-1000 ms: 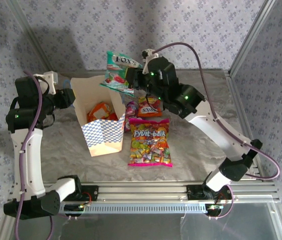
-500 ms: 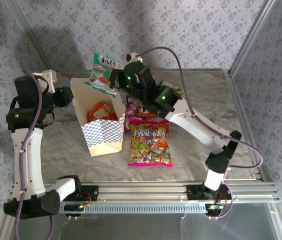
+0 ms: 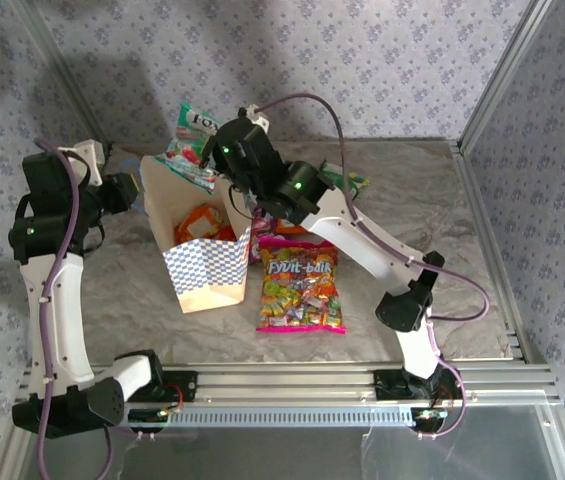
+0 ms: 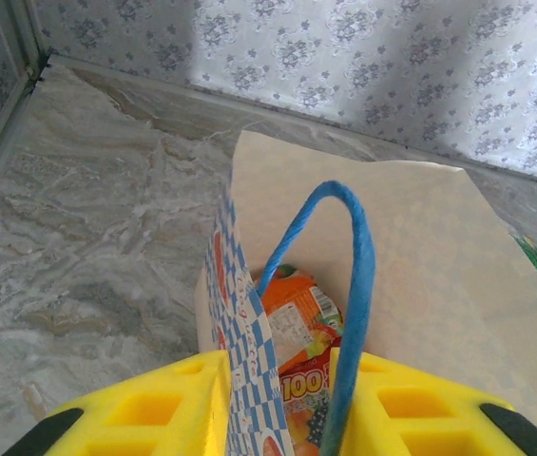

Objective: Place the snacks into the paper bag

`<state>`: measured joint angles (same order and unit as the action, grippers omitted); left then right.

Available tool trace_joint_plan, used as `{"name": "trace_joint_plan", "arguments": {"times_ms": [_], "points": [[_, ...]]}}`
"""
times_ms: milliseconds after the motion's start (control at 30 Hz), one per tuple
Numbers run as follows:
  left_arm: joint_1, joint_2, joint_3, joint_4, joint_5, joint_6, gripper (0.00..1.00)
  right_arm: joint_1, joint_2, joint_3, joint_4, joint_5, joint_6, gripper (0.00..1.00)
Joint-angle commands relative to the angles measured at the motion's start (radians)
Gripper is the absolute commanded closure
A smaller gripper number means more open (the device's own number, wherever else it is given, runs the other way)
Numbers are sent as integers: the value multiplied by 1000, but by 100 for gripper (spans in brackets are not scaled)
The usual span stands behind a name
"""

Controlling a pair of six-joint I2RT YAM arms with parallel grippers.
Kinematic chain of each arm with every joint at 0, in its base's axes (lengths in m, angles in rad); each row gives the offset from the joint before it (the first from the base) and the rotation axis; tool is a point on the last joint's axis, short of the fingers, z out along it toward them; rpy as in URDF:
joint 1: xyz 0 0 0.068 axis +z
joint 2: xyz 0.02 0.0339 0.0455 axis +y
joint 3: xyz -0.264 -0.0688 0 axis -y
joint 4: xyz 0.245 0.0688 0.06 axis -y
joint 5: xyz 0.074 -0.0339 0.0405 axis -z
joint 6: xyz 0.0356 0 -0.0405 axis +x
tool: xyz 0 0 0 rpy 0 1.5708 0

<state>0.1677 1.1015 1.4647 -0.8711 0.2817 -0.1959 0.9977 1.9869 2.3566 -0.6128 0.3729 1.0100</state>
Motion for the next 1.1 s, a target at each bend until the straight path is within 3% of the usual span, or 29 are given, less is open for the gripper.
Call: {"name": "trace_joint_plan", "arguments": {"times_ms": [0,400,1067], "points": [[17,-11,-11,27,29,-12,67,17,24,70,-26,62,86,100],[26,-14,-36,44,63,-27,84,38,101,147,-105,100,214,100],[33,-46,-84,58,88,-37,86,60,222,203,-67,81,288,100]]}}
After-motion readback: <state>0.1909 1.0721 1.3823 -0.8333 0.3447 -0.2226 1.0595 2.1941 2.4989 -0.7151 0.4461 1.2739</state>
